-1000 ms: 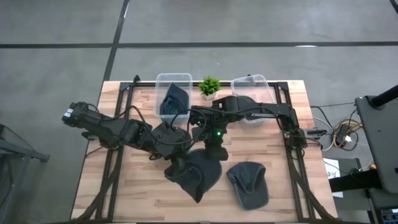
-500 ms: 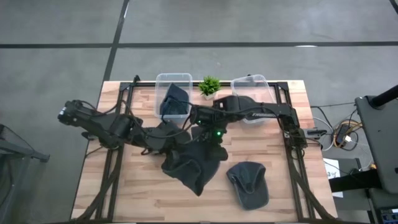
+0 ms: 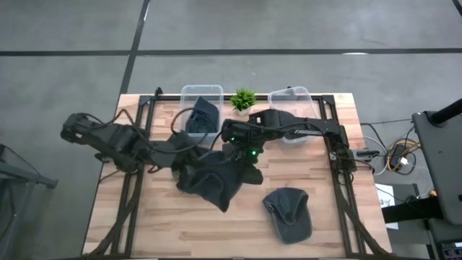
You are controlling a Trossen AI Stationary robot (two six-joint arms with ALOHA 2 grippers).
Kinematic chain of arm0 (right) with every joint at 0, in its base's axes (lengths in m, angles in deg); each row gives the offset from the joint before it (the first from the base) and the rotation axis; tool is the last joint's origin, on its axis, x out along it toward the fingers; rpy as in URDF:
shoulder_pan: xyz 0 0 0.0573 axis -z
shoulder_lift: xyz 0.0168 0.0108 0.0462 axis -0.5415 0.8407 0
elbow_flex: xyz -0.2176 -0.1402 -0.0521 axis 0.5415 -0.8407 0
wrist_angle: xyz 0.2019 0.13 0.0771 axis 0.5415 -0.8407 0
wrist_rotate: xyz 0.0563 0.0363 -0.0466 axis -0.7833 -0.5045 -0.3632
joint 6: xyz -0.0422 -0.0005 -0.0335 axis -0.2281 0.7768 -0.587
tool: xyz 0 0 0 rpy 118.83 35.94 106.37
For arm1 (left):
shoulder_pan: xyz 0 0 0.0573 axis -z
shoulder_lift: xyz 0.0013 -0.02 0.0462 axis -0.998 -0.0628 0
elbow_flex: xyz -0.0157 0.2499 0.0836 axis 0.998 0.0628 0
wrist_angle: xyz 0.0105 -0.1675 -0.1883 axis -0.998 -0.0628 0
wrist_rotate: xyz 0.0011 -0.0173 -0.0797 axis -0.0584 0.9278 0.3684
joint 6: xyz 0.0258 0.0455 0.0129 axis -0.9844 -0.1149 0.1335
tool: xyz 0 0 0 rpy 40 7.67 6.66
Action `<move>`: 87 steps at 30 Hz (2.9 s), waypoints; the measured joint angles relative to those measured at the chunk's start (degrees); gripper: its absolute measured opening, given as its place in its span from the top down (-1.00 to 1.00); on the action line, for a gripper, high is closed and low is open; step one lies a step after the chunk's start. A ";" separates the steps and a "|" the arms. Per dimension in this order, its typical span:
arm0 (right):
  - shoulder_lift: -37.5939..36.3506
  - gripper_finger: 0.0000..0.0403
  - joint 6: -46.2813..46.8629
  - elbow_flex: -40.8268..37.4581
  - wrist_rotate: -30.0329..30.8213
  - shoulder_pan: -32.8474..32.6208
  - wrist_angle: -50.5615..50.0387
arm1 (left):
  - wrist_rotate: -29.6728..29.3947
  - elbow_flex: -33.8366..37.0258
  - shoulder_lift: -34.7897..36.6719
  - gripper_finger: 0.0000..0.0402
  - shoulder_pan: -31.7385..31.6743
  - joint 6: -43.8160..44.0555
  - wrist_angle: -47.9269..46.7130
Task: Pick & Place hat
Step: Put the left blue cap into the left transparent bin
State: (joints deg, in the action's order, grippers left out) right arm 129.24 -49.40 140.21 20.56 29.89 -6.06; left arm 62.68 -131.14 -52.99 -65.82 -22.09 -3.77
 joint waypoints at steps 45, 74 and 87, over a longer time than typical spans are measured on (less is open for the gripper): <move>-15.01 0.01 13.06 -4.94 38.34 -8.65 1.35 | 2.74 -0.08 1.77 0.98 -52.06 -8.88 -6.50; -15.04 0.01 15.01 -5.84 41.07 -10.01 6.34 | 9.85 -2.27 -20.47 0.98 -59.71 -14.11 -9.41; -15.04 0.01 16.44 -5.84 41.09 -10.01 6.51 | 10.15 -4.35 -22.67 0.98 -62.23 -7.97 -1.71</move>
State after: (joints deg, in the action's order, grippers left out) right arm 114.20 -32.96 134.37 61.66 19.88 0.45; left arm 72.83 -135.49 -75.65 -128.06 -30.06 -5.48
